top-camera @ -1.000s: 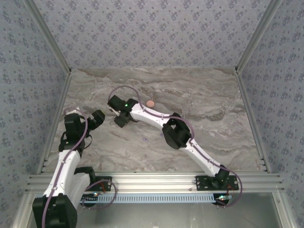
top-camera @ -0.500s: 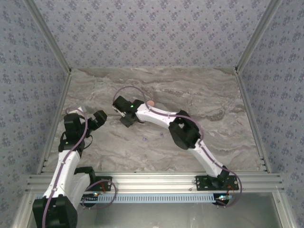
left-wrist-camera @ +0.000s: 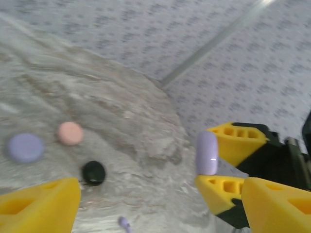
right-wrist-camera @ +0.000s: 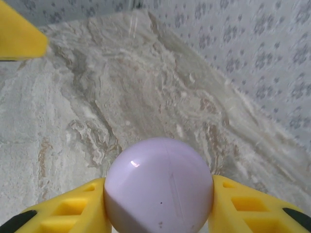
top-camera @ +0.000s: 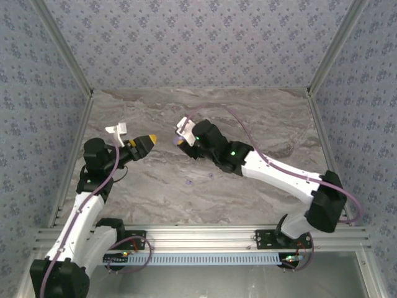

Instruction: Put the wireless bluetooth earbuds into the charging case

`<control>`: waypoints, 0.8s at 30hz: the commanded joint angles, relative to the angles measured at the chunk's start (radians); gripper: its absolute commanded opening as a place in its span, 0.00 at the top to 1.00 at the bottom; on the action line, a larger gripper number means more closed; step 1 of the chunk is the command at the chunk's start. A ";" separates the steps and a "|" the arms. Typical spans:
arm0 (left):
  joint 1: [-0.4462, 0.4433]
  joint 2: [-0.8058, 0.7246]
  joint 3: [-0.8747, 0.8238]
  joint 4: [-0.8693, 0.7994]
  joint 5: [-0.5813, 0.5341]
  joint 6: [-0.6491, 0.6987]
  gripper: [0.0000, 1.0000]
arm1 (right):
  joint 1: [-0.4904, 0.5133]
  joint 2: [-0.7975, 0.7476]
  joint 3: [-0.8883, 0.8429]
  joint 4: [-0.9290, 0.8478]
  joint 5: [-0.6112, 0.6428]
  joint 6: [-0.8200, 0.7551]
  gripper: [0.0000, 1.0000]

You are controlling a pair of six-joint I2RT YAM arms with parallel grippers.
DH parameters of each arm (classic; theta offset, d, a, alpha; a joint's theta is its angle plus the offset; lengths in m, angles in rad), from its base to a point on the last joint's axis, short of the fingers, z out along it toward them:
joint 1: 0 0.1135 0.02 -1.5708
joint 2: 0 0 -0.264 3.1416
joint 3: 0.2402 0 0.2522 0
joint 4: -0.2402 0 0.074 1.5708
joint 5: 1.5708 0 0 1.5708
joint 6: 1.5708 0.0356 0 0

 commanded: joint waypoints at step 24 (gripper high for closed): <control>-0.357 0.192 0.188 0.138 0.084 0.099 0.39 | 0.124 -0.222 -0.132 0.146 0.133 -0.351 0.53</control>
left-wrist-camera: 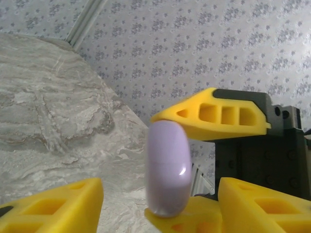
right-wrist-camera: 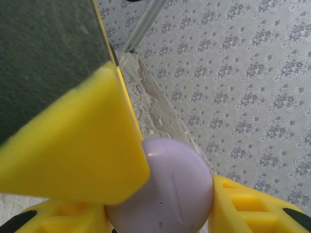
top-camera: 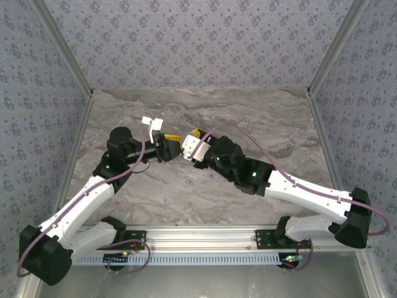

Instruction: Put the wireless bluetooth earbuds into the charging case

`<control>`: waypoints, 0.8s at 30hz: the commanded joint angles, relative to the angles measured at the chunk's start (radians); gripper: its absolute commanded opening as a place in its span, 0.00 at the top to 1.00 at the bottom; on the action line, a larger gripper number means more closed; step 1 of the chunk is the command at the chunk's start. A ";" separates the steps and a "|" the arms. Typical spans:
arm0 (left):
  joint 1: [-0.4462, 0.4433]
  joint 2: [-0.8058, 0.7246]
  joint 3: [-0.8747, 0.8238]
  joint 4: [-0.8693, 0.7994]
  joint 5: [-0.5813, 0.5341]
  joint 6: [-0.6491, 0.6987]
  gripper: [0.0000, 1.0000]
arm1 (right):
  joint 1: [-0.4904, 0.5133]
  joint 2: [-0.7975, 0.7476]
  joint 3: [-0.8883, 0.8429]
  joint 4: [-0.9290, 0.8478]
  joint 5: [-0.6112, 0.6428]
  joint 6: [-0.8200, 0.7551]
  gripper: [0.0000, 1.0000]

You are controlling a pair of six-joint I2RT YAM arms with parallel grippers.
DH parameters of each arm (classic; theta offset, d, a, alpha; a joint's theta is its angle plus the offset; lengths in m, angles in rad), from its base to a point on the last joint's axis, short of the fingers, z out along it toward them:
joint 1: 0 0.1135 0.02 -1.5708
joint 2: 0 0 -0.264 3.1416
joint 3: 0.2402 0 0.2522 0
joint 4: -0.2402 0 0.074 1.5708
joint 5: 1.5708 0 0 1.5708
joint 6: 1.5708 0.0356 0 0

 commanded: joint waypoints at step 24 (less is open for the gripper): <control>-0.044 0.002 0.045 -0.016 -0.105 0.149 0.92 | -0.097 -0.104 0.000 -0.195 -0.192 0.229 0.00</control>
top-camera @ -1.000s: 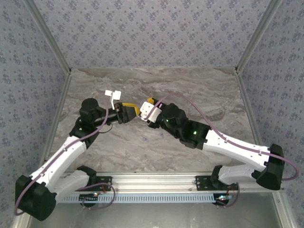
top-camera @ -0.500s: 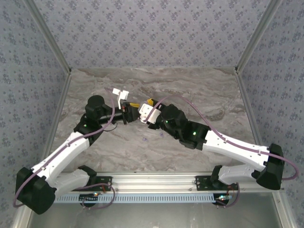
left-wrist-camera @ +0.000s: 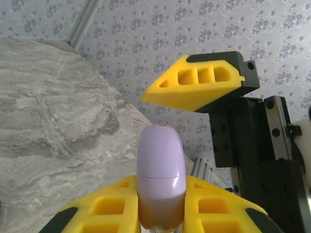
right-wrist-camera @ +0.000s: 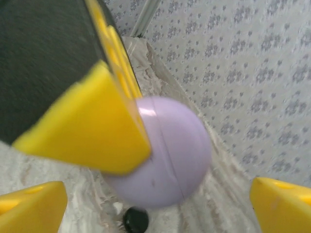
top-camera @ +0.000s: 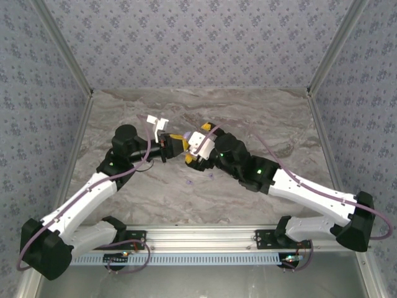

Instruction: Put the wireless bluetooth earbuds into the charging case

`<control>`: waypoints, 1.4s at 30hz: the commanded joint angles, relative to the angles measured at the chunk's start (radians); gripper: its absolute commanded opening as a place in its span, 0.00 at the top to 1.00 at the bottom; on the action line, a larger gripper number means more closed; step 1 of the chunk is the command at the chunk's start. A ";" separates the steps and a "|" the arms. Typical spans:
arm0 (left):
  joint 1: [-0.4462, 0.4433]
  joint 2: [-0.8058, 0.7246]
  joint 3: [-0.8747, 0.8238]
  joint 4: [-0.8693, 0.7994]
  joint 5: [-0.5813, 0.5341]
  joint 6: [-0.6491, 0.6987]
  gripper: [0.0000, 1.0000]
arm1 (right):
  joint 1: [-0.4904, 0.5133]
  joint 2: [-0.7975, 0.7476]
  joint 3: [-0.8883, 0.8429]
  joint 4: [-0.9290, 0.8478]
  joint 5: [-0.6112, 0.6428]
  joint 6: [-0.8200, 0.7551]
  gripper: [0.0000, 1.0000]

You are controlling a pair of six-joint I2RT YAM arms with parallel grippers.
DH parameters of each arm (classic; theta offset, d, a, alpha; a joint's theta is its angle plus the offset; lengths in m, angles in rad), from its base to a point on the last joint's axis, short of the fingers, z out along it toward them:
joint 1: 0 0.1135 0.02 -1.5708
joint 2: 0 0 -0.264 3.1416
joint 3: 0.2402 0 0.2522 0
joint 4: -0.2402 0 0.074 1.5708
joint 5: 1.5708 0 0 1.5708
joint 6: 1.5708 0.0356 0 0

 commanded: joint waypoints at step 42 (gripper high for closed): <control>-0.140 -0.145 -0.172 0.189 -0.140 0.390 1.00 | -0.361 -0.052 -0.064 0.166 -0.626 0.597 0.03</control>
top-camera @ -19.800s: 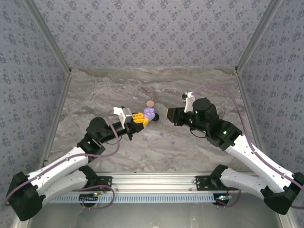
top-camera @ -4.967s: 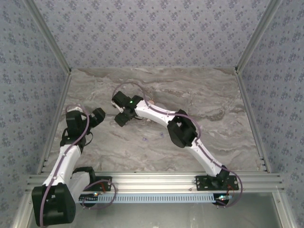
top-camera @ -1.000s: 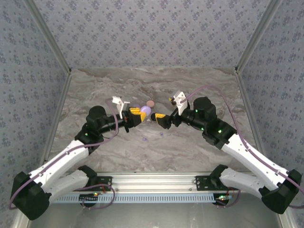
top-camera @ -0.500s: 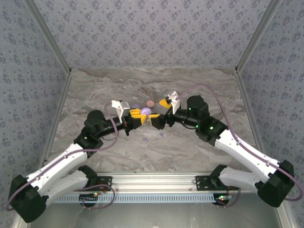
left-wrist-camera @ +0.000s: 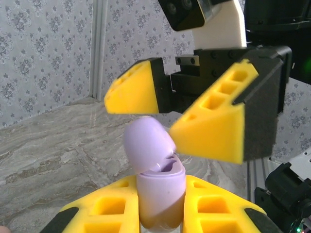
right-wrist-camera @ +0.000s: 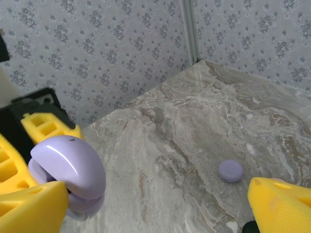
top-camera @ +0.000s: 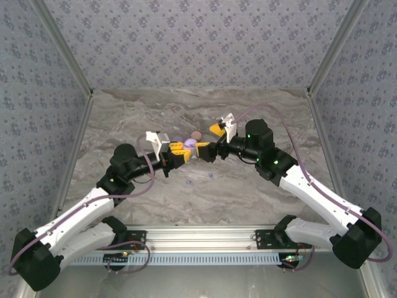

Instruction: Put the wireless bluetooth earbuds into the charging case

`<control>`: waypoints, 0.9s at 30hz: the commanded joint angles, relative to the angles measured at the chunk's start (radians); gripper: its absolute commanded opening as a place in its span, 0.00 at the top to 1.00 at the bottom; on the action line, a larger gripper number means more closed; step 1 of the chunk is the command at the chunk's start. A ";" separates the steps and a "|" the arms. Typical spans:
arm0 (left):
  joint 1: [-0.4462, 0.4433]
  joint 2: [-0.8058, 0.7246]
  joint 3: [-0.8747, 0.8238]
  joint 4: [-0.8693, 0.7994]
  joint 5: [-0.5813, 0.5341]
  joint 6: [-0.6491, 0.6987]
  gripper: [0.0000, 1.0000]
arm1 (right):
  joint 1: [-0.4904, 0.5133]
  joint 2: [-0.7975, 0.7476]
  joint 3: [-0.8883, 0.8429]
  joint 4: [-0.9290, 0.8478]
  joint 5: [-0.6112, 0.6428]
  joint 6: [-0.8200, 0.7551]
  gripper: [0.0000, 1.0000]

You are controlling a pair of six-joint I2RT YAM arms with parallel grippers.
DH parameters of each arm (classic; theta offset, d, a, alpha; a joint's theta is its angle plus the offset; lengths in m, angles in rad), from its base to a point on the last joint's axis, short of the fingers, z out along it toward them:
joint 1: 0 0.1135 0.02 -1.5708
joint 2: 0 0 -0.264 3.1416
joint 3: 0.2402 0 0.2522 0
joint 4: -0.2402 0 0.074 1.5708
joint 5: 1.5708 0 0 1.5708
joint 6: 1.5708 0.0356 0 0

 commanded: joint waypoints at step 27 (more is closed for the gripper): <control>-0.013 -0.155 -0.105 0.027 -0.240 0.103 1.00 | 0.012 0.193 0.086 -0.668 0.353 0.175 0.39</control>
